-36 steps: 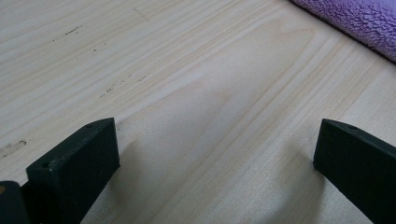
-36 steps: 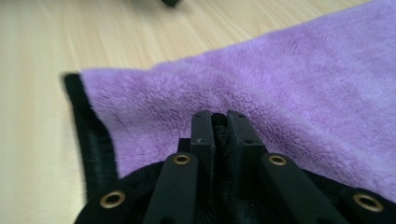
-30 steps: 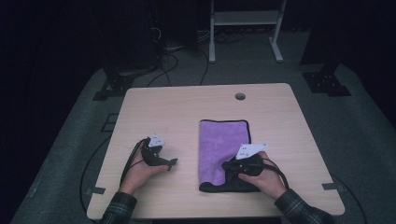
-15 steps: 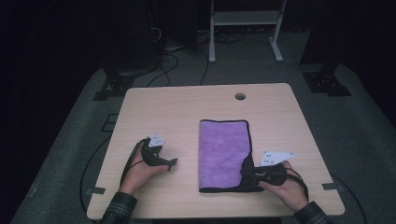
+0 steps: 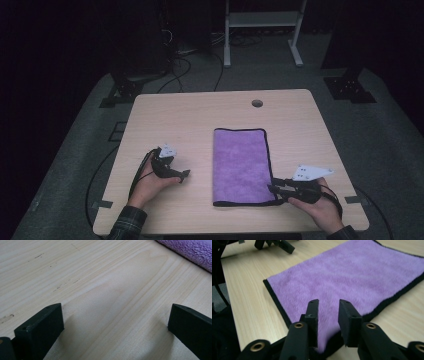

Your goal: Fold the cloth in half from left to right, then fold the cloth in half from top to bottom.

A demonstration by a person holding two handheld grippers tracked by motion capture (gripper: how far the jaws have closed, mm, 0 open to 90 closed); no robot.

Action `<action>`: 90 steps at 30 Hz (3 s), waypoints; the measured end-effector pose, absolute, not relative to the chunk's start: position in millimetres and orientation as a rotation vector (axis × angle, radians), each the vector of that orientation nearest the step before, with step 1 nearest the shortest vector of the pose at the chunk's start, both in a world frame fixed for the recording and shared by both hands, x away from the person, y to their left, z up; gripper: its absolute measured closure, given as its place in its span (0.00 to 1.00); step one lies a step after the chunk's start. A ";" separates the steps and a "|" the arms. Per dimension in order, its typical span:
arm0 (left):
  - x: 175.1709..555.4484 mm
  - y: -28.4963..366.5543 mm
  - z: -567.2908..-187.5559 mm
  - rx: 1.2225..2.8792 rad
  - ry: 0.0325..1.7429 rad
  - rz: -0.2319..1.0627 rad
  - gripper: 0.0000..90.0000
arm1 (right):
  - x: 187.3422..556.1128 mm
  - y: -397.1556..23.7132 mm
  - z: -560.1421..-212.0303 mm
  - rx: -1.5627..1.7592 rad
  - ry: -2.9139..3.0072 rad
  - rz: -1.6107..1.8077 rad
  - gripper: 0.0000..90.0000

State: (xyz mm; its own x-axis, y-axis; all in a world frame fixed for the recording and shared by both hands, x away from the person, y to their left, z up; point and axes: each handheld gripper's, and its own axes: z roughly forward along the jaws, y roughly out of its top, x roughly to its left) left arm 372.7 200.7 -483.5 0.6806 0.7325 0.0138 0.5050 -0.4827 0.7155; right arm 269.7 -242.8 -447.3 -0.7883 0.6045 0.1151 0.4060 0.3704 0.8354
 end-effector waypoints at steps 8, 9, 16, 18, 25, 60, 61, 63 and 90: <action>371.9 201.5 -482.3 2.163 0.947 0.433 0.09 | 295.9 -233.1 -454.4 0.882 2.436 1.337 0.57; 371.8 201.5 -481.3 2.156 0.950 0.434 0.12 | 298.5 -233.0 -454.3 0.887 2.434 1.339 0.55; 377.7 197.1 -474.3 2.113 0.910 0.413 0.43 | 334.7 -233.3 -450.9 0.921 2.390 1.301 0.51; 382.3 194.6 -471.5 2.110 0.900 0.404 0.46 | 344.7 -232.4 -450.3 0.931 2.393 1.284 0.50; 396.6 179.8 -461.8 2.111 0.864 0.382 0.54 | 376.3 -232.0 -445.9 0.954 2.371 1.254 0.49; 508.9 91.7 -471.5 2.140 0.881 0.339 0.56 | 503.8 -229.0 -478.8 1.077 2.385 1.122 0.48; 509.7 91.8 -471.9 2.157 0.883 0.338 0.56 | 503.9 -228.9 -479.5 1.070 2.391 1.119 0.48; 510.8 92.2 -474.0 2.159 0.894 0.321 0.55 | 504.2 -229.7 -481.2 1.073 2.395 1.131 0.48; 515.5 92.5 -433.9 2.117 0.868 0.397 0.94 | 508.8 -216.9 -454.3 1.064 2.342 1.205 0.92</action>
